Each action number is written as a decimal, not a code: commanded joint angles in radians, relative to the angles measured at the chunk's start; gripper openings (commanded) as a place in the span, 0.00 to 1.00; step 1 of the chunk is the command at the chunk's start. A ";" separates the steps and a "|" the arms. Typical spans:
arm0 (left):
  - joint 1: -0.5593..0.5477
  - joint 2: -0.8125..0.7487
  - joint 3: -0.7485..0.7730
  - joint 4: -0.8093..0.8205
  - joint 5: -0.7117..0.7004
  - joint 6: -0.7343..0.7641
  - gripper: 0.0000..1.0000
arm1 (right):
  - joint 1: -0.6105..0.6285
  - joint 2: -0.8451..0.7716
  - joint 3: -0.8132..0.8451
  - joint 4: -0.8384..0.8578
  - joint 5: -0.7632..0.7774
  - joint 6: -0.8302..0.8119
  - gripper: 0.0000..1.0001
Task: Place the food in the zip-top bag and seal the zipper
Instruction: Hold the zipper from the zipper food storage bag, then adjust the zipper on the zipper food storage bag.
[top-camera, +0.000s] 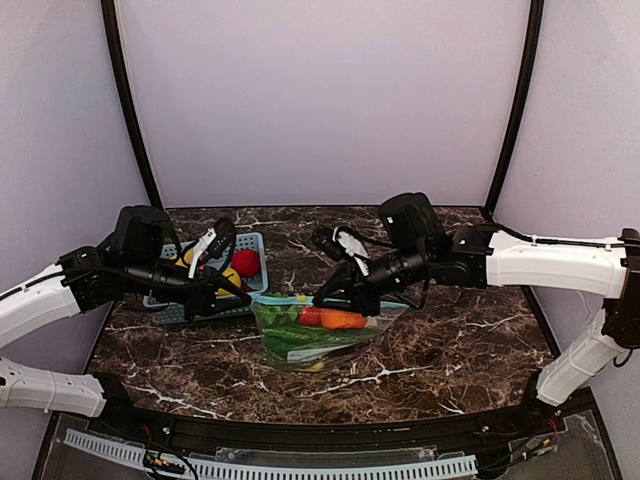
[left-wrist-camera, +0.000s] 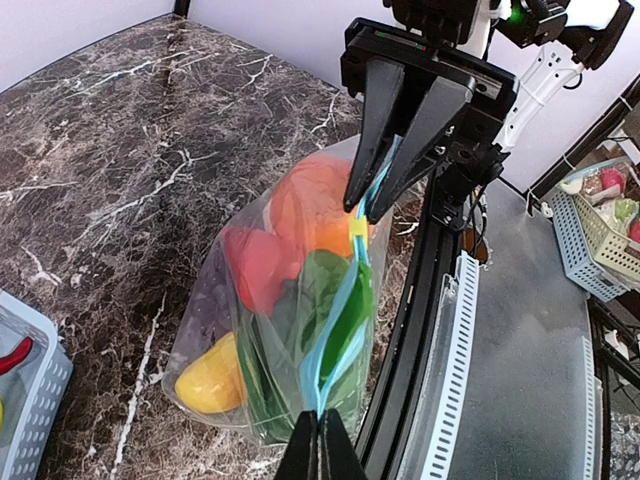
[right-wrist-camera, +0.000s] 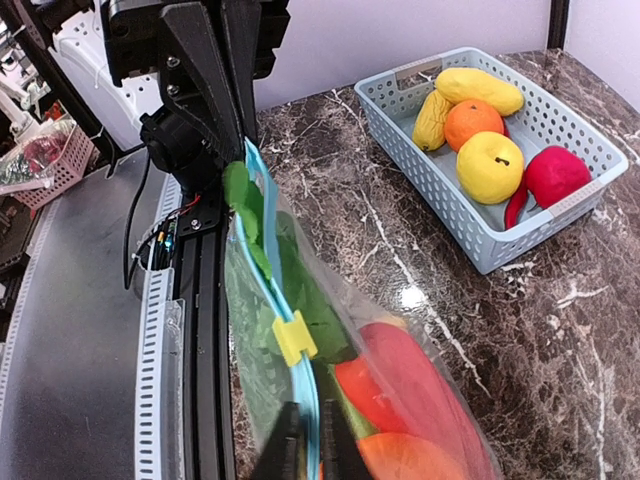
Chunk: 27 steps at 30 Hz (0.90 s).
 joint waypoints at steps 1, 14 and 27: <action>0.002 0.001 0.004 0.028 0.058 0.033 0.01 | 0.007 -0.025 -0.001 0.026 0.003 0.011 0.25; 0.002 0.021 0.004 0.045 0.090 0.083 0.01 | 0.003 0.089 0.210 -0.075 0.088 0.139 0.79; 0.002 0.033 0.003 0.071 0.105 0.108 0.01 | 0.013 0.194 0.276 -0.115 0.004 0.087 0.80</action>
